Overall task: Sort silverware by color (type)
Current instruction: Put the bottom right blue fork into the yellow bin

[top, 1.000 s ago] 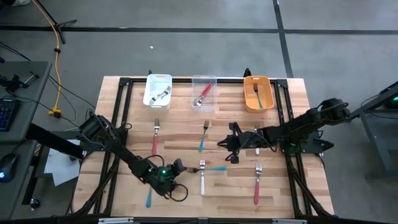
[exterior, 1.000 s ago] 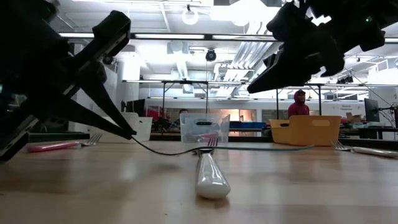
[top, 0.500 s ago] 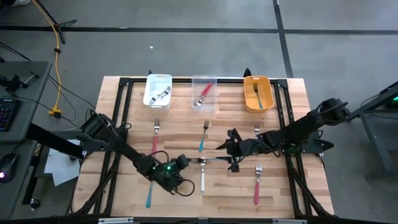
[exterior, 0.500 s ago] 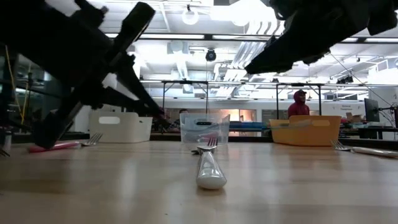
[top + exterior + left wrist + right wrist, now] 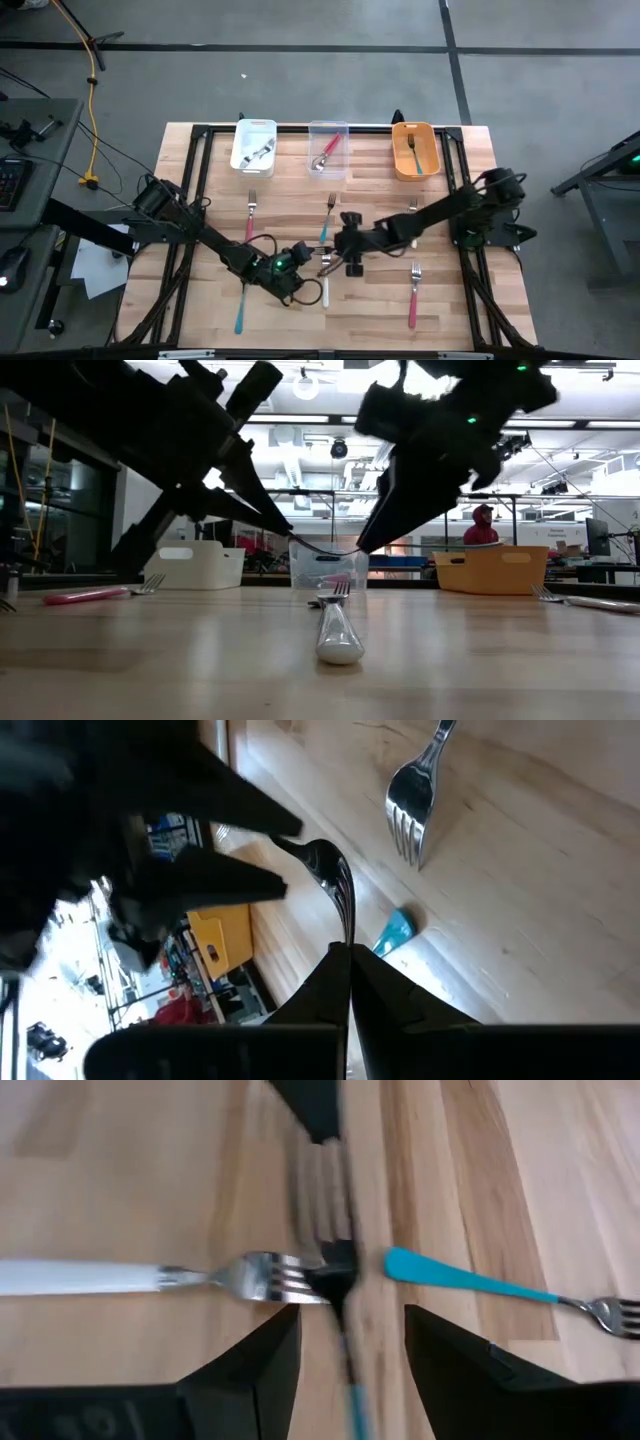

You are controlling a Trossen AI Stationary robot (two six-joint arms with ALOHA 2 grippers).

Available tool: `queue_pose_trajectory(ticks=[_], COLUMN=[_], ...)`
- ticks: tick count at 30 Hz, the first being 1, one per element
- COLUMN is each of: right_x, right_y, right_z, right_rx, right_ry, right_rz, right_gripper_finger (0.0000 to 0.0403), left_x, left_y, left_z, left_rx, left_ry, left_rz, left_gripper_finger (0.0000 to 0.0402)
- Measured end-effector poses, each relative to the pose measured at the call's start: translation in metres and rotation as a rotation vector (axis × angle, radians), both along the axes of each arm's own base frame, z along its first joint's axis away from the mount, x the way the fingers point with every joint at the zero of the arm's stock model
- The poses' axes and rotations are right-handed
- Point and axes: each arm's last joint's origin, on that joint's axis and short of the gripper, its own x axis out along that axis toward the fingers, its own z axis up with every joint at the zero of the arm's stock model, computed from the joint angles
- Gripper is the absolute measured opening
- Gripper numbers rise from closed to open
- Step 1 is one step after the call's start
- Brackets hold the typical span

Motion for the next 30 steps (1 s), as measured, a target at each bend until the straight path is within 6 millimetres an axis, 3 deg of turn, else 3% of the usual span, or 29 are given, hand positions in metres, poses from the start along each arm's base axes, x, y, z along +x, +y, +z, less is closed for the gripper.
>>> queue_pose_trajectory(ticks=[5, 13, 23, 30], right_x=[0.012, 0.011, 0.009, -0.004], right_y=[-0.005, -0.008, -0.006, -0.017], right_z=[-0.001, -0.003, -0.001, 0.021], right_rx=[0.025, 0.047, 0.013, -0.050], right_ry=[0.060, 0.094, 0.096, 0.092], right_rz=[0.006, 0.006, 0.008, -0.033], right_gripper_finger=[0.0133, 0.0013, 0.0008, 0.0007], left_x=[0.000, 0.000, 0.000, -0.005], left_y=[0.000, 0.001, 0.001, 0.006], left_z=[0.000, 0.001, 0.002, 0.005], left_rx=[-0.011, -0.017, -0.118, -0.315], left_ry=[-0.007, -0.026, -0.117, -0.170], left_rz=[0.013, 0.034, 0.126, 0.191], left_gripper_finger=[0.0000, 0.0000, 0.0023, 0.0073])
